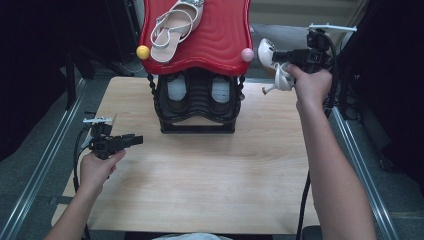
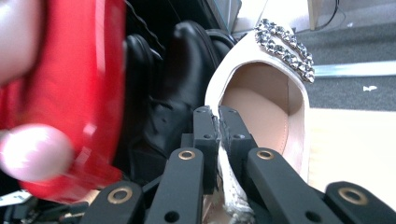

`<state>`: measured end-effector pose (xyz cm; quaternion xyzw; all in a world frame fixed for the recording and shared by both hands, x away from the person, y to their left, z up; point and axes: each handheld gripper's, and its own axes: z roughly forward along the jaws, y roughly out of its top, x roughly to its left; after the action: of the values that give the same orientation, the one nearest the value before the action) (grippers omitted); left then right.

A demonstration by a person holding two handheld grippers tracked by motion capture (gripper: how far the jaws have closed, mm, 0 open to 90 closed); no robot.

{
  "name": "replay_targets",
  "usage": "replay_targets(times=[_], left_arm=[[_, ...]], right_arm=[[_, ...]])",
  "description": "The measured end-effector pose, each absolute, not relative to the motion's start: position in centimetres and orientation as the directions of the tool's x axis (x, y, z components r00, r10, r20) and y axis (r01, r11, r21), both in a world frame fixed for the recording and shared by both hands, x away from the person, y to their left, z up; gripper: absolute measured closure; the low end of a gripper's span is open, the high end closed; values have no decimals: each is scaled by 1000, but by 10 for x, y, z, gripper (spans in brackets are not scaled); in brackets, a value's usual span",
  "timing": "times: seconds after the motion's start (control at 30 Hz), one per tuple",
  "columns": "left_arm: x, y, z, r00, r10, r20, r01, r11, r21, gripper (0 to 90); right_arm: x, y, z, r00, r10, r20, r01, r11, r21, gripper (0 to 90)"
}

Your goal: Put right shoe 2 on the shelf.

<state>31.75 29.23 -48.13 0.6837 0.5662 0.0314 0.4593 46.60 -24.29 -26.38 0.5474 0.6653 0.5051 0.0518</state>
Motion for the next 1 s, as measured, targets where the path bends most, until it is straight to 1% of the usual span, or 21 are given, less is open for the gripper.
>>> replay_targets(times=[0.2,0.5,0.63,0.8,1.0], left_arm=[[317,290,-480,361,801,-478,746,59,663,484],[317,288,-480,364,798,-481,748,57,661,484],[317,289,-480,369,797,-479,749,50,660,484],[317,290,-480,372,795,-480,746,51,664,484],[318,290,-481,376,794,-477,747,45,664,483]], right_arm=[[465,-239,-229,-410,771,487,648,-129,751,888],[461,-219,-168,-460,775,434,576,-111,810,888],[460,-205,-147,-482,773,412,544,-104,833,888],[460,-184,-130,-517,757,400,517,-97,850,888],[466,-151,-129,-552,749,367,505,-50,862,888]])
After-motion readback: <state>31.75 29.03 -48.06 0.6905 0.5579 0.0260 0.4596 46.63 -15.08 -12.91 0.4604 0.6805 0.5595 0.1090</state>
